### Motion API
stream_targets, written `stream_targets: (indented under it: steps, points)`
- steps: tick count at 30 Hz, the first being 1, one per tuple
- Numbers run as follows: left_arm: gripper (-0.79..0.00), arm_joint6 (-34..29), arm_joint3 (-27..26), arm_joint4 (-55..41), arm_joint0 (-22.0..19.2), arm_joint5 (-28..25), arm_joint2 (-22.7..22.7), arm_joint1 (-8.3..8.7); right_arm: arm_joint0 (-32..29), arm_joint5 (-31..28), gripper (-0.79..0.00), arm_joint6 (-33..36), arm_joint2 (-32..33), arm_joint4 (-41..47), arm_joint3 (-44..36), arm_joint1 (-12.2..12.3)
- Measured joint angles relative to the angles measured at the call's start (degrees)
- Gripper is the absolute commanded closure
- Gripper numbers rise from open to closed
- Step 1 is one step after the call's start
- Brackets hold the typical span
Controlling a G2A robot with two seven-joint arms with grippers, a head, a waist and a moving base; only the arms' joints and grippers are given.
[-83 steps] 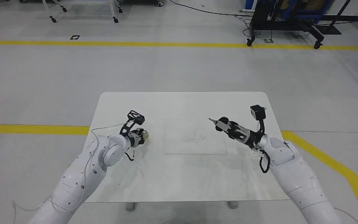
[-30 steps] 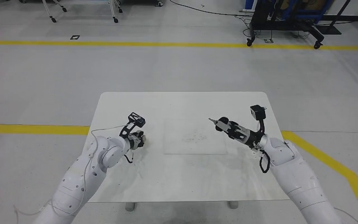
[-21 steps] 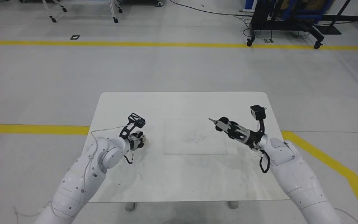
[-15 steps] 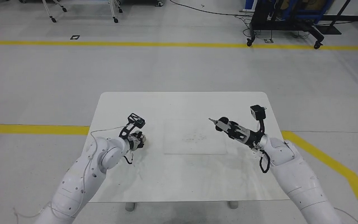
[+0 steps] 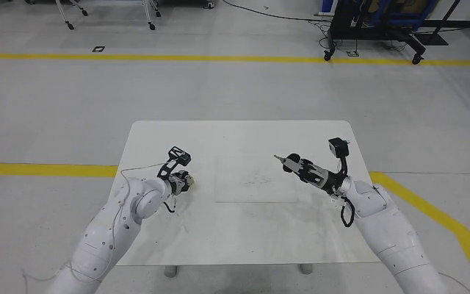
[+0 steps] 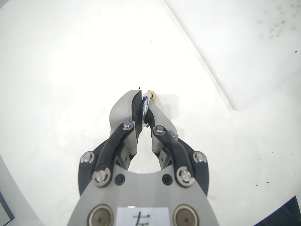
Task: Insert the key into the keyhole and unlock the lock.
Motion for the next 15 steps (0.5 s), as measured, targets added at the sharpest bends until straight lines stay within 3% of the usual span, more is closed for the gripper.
stream_targets:
  steps: [9, 15]
  points:
    - [0.0, 2.86, 1.98, -1.4, -0.73, -0.64, -0.75, -0.49, 0.0, 0.0, 0.0, 0.0, 0.0, 0.0, 0.0, 0.0]
    - [0.0, 6.76, 2.0, -7.44, -0.42, -5.84, -2.73, -0.58, 0.0, 0.0, 0.0, 0.0, 0.0, 0.0, 0.0, 0.0]
